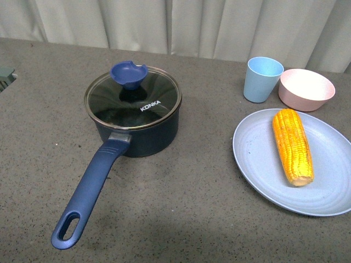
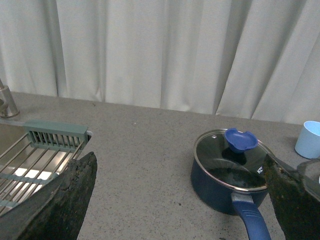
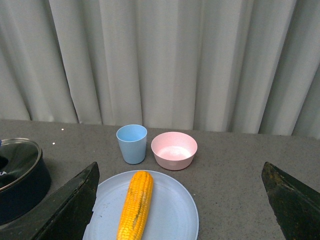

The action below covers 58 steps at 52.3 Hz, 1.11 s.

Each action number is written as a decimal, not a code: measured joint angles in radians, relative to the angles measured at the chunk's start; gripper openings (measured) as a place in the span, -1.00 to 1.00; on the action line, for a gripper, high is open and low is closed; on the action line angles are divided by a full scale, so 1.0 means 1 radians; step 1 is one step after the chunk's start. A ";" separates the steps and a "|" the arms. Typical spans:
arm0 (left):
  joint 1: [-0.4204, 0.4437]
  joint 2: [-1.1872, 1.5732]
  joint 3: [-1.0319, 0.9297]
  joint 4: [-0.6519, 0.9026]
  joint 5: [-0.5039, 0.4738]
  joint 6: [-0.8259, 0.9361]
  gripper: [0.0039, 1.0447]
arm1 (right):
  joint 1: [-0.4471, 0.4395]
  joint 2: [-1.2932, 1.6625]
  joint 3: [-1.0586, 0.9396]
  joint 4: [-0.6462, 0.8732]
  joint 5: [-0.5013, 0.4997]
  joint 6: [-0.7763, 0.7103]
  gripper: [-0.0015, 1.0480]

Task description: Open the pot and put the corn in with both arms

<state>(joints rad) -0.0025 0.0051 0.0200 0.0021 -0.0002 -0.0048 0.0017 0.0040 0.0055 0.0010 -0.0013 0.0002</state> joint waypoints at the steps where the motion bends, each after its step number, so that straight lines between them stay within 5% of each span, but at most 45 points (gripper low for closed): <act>1: 0.000 0.000 0.000 0.000 0.000 0.000 0.88 | 0.000 0.000 0.000 0.000 0.000 0.000 0.82; 58: 0.000 0.000 0.000 0.000 0.000 0.000 0.88 | 0.000 0.000 0.000 0.000 0.000 0.000 0.82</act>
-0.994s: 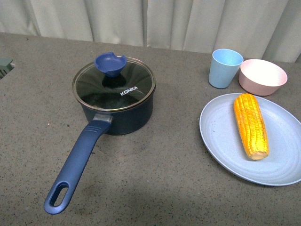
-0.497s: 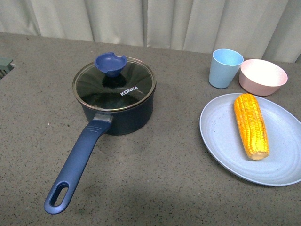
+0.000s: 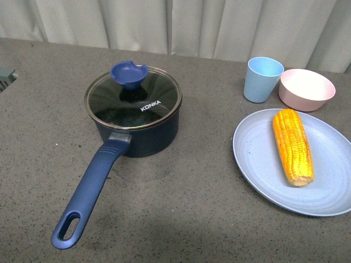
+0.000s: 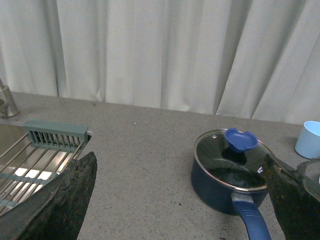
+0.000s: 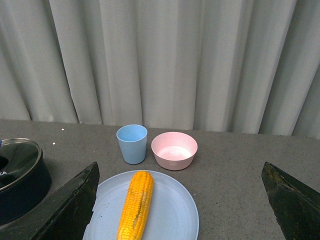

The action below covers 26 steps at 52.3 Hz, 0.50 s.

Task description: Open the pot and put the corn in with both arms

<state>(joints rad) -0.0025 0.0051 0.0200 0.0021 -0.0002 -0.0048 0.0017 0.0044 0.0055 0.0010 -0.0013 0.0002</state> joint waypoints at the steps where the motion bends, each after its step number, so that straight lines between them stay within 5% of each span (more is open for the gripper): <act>1: 0.000 0.000 0.000 0.000 0.000 0.000 0.88 | 0.000 0.000 0.000 0.000 0.000 0.000 0.82; 26: 0.000 0.000 0.000 0.000 0.000 0.000 0.88 | 0.000 0.000 0.000 0.000 0.000 0.000 0.82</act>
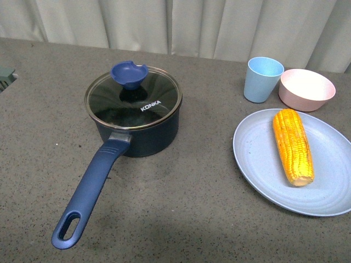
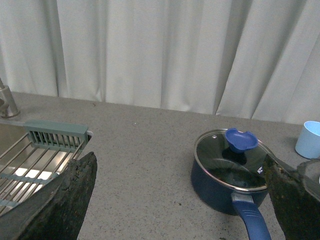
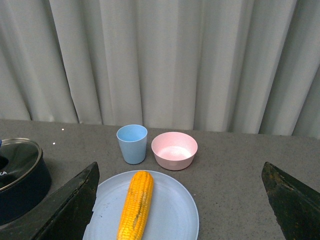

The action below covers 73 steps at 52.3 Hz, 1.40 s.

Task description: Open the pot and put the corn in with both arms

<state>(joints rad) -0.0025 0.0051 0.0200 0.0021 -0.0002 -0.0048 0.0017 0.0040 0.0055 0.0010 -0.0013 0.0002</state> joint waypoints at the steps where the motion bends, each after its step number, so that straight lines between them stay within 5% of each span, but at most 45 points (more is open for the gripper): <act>1: 0.000 0.000 0.000 0.000 0.000 0.000 0.88 | 0.000 0.000 0.000 0.000 0.000 0.000 0.82; 12: 0.000 0.000 0.000 0.000 -0.001 0.000 0.88 | 0.000 0.000 0.000 0.000 0.000 0.000 0.82; 19: -0.090 0.163 0.032 -0.039 -0.193 -0.069 0.88 | 0.000 0.000 0.000 0.000 0.001 0.000 0.82; 32: -0.260 0.982 0.186 0.657 -0.125 -0.156 0.88 | 0.000 0.000 0.000 0.000 0.000 0.000 0.82; 36: -0.296 1.142 0.248 0.753 -0.108 -0.151 0.88 | 0.000 0.000 0.000 0.000 0.000 0.000 0.82; 73: -0.430 1.887 0.649 1.009 -0.148 -0.043 0.88 | 0.000 0.000 0.000 0.000 0.000 0.000 0.82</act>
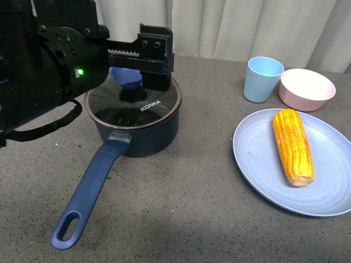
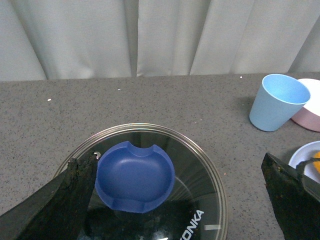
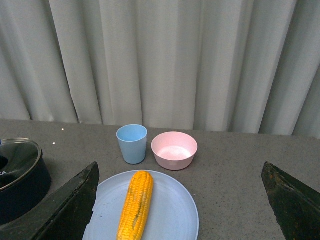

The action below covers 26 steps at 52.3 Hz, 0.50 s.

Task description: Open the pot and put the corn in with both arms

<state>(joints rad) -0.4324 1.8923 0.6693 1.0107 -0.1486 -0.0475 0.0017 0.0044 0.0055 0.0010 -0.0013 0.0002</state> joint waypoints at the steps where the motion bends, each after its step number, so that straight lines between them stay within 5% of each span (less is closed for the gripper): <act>1: 0.001 0.014 0.008 0.002 -0.002 0.002 0.88 | 0.000 0.000 0.000 0.000 0.000 0.000 0.82; 26: 0.042 0.218 0.155 -0.003 -0.034 0.017 0.88 | 0.000 0.000 0.000 0.000 0.000 0.000 0.82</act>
<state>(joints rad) -0.3901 2.1105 0.8242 1.0077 -0.1829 -0.0307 0.0017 0.0044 0.0055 0.0010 -0.0013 0.0002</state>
